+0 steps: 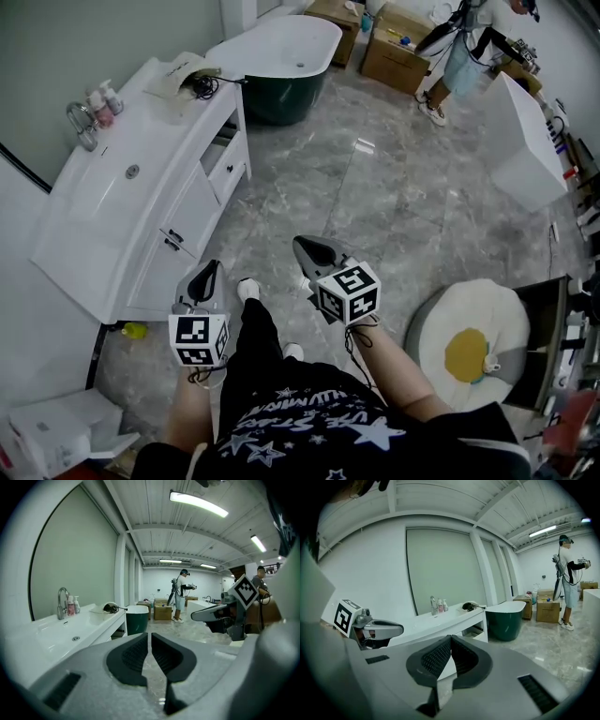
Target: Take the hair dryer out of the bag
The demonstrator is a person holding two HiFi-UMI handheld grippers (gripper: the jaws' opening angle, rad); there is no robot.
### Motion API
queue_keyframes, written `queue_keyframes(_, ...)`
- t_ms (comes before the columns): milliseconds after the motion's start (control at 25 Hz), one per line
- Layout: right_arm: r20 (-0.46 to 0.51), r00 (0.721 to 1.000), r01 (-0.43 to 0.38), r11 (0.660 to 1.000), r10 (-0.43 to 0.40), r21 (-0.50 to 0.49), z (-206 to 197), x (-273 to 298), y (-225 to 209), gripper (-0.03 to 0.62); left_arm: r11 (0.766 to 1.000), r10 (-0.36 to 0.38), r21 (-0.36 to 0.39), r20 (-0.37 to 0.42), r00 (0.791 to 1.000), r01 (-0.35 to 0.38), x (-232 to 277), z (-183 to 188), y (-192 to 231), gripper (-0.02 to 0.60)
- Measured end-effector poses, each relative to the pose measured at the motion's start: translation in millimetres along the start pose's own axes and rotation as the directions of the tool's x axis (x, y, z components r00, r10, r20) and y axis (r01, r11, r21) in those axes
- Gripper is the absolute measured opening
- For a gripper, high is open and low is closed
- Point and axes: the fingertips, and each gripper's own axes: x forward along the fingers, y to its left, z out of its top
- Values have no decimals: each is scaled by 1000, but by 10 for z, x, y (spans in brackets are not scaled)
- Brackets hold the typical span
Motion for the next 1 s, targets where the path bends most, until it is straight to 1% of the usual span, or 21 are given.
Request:
queue_keyframes(80,9,1000,-16,1000,16,7,114,157,-33,18,1000,9,5,23,1000,-9,100,80,144,42)
queue_keyframes(120,9,1000,-24,1000,24,7,163,248,-53,54,1000,12,7,30,999,-12,166,108,220,100)
queue_keyframes(160,6,1000,-30,1000,30,5,205,346,-78,87,1000,14,7,32,999,-15,240,126,300,180)
queue_keyframes(200,1,999,-34,999,34,3,243,452,-107,108,1000,17,4,32,999,-17,317,136,386,218)
queue_keyframes(320,-21,999,-47,999,47,12,336,812,-215,179,999,23,-26,28,999,-22,571,151,658,278)
queue_keyframes(400,-39,998,-55,998,56,28,392,1074,-294,223,998,18,-55,25,1000,-16,761,160,843,308)
queue_keyframes(520,-60,997,-49,998,51,34,497,1470,-421,256,996,2,-91,18,1000,0,1072,178,1155,319)
queue_keyframes(720,-75,997,-30,999,33,39,851,2137,-613,267,990,2,-138,11,1000,0,1533,352,1784,318)
queue_keyframes(840,-83,996,-27,999,29,31,1086,2543,-704,268,989,8,-146,11,1000,-6,1748,463,2154,318)
queue_keyframes(1000,-66,997,-26,999,28,32,1372,3064,-749,268,988,12,-152,15,1000,-10,1998,566,2610,318)
